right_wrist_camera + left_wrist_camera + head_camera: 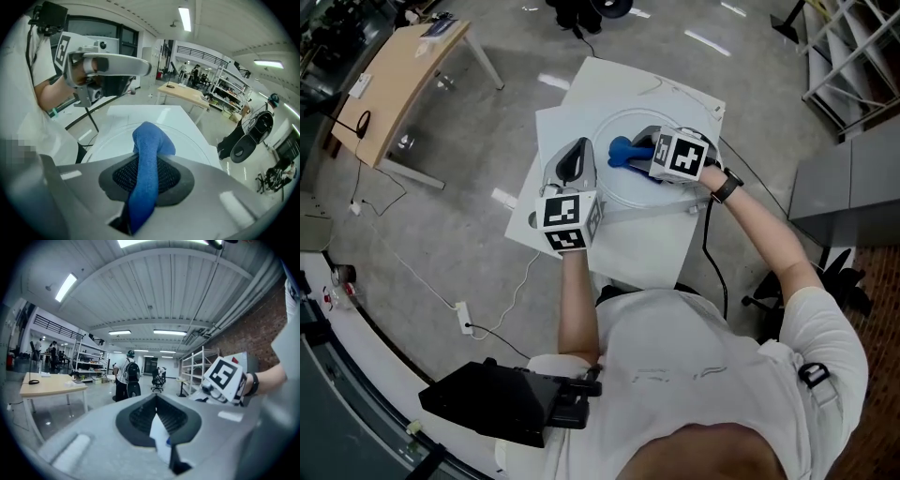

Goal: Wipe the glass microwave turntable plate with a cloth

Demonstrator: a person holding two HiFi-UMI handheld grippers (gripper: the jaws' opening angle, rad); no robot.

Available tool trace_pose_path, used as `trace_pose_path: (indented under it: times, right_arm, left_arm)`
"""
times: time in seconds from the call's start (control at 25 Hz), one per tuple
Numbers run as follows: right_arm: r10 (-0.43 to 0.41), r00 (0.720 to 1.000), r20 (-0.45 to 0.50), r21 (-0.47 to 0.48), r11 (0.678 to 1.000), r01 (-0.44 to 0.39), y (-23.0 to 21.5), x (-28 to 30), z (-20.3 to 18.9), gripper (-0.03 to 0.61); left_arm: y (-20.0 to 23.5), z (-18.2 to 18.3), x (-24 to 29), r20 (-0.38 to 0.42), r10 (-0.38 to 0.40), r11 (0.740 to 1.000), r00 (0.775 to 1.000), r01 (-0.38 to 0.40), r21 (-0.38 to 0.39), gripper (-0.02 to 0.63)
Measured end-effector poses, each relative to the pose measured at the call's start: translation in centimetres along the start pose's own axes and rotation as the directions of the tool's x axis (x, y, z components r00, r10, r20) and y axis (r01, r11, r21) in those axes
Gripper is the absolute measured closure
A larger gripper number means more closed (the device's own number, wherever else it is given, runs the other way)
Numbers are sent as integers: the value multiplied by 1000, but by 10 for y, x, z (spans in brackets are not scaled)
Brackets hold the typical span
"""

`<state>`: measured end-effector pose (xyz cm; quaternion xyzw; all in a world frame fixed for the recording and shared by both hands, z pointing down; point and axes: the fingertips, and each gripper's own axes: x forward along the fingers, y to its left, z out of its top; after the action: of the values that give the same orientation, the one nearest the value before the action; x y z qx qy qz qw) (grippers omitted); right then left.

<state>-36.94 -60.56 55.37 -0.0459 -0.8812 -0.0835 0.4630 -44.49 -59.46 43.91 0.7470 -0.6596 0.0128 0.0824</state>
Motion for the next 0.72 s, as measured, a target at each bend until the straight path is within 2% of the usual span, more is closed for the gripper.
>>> trace_pose_path:
  times: [0.16, 0.4, 0.56, 0.72]
  right_arm:
    - [-63, 998, 21, 57, 997, 61, -22, -4, -5, 503]
    - [-138, 989, -56, 104, 984, 143, -34, -26, -43, 503]
    - [-117, 989, -89, 82, 989, 125, -14, -42, -59, 505]
    - [-61, 995, -77, 62, 996, 66, 19, -29, -35, 505]
  left_arm:
    - [2, 6, -8, 8, 0, 1000, 1000, 0, 25, 612]
    - [12, -2, -15, -18, 10, 1000, 1000, -10, 16, 612]
    - [11, -3, -13, -21, 21, 1000, 1000, -20, 17, 612]
    - [19, -5, -13, -46, -10, 1000, 999, 11, 20, 612]
